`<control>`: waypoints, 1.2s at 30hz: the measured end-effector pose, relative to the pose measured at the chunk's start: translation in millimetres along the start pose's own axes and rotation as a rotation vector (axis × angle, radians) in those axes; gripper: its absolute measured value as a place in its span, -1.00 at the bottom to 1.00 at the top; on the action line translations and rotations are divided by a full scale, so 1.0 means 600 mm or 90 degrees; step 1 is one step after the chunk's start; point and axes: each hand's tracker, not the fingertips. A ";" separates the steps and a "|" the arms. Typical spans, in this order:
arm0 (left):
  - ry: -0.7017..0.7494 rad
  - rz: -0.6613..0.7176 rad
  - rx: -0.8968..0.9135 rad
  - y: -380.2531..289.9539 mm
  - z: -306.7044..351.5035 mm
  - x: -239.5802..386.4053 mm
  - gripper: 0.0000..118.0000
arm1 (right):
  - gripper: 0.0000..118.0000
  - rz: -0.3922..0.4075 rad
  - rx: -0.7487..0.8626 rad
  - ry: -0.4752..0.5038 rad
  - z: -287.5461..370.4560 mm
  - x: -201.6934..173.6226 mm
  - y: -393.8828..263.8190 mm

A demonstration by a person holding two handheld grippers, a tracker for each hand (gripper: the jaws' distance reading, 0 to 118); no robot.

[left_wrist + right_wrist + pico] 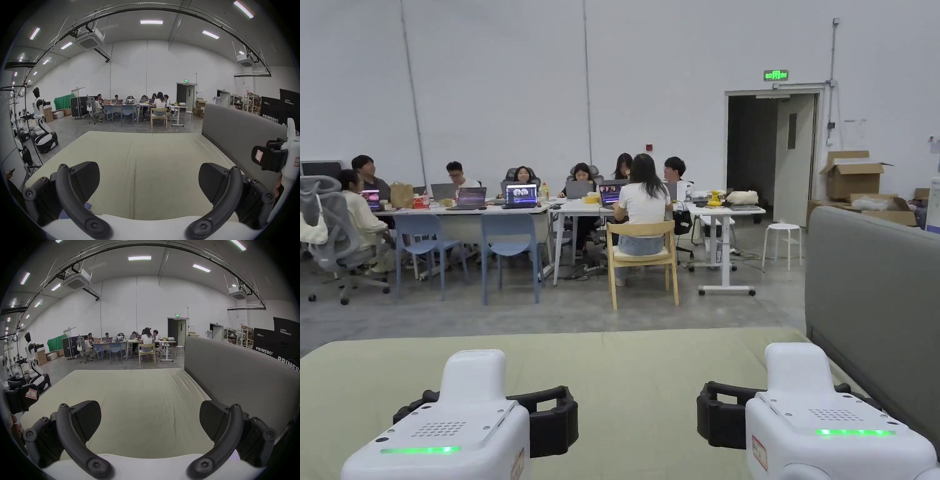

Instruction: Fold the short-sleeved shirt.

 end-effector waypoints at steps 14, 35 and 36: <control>-0.001 0.004 -0.003 -0.002 -0.003 -0.001 1.00 | 1.00 -0.009 -0.009 0.011 -0.004 0.001 -0.001; -0.012 0.000 0.002 0.006 0.002 0.007 1.00 | 1.00 -0.007 -0.014 0.021 -0.002 -0.002 -0.001; -0.012 0.000 -0.001 0.005 0.001 0.007 1.00 | 1.00 -0.006 -0.015 0.023 -0.001 -0.003 -0.001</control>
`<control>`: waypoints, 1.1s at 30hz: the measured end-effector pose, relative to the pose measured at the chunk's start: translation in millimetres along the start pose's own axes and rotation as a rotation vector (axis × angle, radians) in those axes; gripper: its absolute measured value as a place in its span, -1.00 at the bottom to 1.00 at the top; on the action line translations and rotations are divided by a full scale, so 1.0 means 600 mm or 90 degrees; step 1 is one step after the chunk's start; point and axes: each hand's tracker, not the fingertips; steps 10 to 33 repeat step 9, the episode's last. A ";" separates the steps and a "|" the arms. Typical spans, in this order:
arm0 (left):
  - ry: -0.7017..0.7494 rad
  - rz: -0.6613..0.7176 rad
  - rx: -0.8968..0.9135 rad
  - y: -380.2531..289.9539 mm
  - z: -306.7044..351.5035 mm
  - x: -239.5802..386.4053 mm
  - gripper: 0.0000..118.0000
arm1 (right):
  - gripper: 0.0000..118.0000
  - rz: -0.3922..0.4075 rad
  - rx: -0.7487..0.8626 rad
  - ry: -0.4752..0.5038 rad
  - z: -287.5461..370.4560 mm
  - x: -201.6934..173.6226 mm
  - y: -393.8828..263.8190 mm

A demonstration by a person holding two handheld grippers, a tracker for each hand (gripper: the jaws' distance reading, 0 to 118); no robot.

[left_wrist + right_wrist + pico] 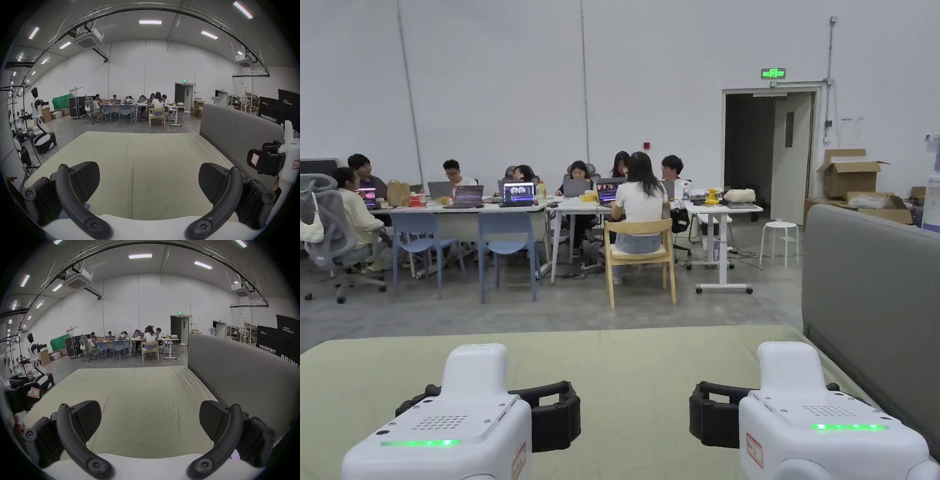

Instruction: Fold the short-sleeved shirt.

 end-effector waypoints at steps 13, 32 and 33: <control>-0.003 -0.007 -0.001 0.001 0.003 0.005 1.00 | 1.00 -0.004 0.001 0.003 0.001 0.001 0.002; -0.003 -0.007 -0.001 0.001 0.003 0.005 1.00 | 1.00 -0.004 0.001 0.003 0.001 0.001 0.002; -0.003 -0.007 -0.001 0.001 0.003 0.005 1.00 | 1.00 -0.004 0.001 0.003 0.001 0.001 0.002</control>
